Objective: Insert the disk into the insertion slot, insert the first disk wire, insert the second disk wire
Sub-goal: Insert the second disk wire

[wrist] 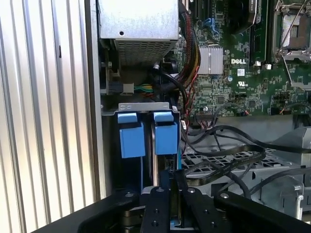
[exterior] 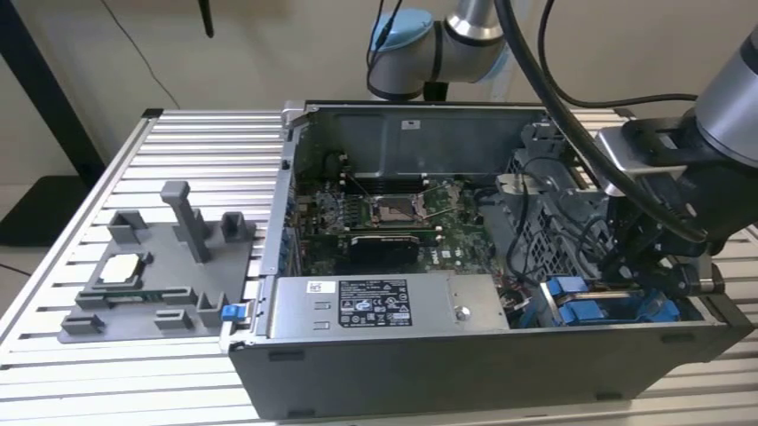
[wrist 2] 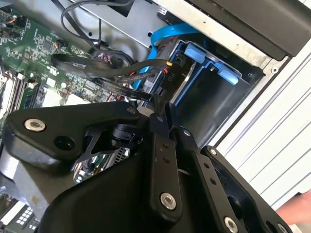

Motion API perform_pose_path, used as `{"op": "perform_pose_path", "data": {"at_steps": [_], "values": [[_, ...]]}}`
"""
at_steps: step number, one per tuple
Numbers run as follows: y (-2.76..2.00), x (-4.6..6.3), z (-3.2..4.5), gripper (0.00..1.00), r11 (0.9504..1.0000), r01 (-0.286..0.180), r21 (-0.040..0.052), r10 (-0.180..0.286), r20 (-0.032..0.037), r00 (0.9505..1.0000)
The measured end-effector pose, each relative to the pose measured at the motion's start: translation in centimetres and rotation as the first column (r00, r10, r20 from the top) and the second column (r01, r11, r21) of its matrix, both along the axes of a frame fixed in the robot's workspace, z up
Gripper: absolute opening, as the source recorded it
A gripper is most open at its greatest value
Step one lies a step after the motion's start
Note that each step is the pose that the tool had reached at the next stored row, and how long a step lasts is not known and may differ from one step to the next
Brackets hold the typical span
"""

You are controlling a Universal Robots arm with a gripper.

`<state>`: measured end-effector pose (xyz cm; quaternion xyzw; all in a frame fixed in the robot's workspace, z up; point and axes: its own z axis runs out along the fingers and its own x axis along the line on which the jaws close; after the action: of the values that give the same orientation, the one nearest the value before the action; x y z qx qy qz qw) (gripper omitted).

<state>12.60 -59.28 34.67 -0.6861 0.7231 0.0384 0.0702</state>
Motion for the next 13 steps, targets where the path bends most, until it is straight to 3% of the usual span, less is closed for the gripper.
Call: {"op": "perform_pose_path", "data": {"at_steps": [13], "values": [[0.3,0.3,-0.42,0.0,1.0,0.0,0.0001,0.0,0.0006,1.0]]}}
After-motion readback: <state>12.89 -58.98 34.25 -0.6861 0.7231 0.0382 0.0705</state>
